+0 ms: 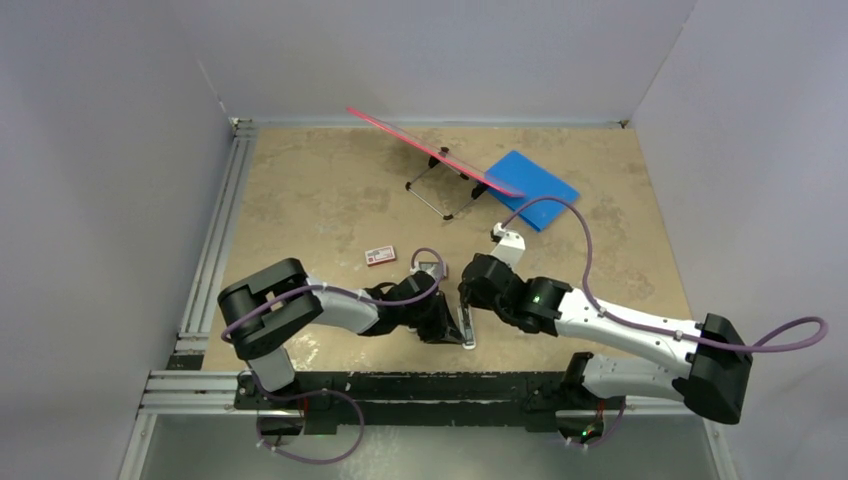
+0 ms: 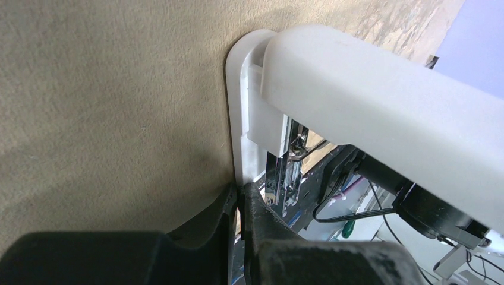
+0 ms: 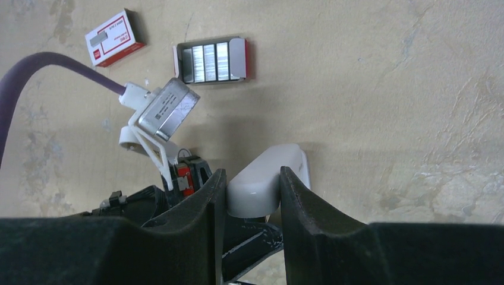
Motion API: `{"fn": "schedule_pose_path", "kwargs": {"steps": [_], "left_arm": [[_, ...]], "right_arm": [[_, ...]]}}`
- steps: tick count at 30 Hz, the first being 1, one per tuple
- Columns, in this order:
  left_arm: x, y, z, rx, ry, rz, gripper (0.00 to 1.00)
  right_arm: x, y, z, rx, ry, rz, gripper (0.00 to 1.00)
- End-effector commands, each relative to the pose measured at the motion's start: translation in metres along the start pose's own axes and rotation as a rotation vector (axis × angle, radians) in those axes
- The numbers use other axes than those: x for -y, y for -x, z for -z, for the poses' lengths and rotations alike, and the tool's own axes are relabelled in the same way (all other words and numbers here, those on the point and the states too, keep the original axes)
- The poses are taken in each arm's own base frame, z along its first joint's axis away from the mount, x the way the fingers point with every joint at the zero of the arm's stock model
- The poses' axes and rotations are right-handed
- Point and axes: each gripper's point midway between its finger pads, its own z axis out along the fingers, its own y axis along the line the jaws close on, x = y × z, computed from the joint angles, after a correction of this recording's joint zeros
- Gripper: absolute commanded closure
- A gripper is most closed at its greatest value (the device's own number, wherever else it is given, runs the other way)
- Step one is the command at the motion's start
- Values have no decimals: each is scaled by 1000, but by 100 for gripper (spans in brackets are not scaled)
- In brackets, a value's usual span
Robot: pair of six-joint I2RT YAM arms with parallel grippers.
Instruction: Load the staples into the stapler
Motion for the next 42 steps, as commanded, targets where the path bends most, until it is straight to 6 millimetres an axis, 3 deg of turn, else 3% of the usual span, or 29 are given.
{"fn": "schedule_pose_path", "kwargs": {"steps": [1,20,25,33,42], "left_arm": [[-55,5,-11,42,198,5,95],[-53,10,-9,50,198,-44,94],[-51,11,-8,53,196,-54,94],[-45,11,-7,48,176,-78,88],[-41,12,-8,47,172,-104,83]], "right_arm": [[37,-46,7,-174,-119,64,98],[40,-97,26,-281,-116,89,98],[39,-98,24,-276,-120,89,96],[37,-84,30,-230,-143,47,68],[34,-74,34,-208,-145,71,53]]}}
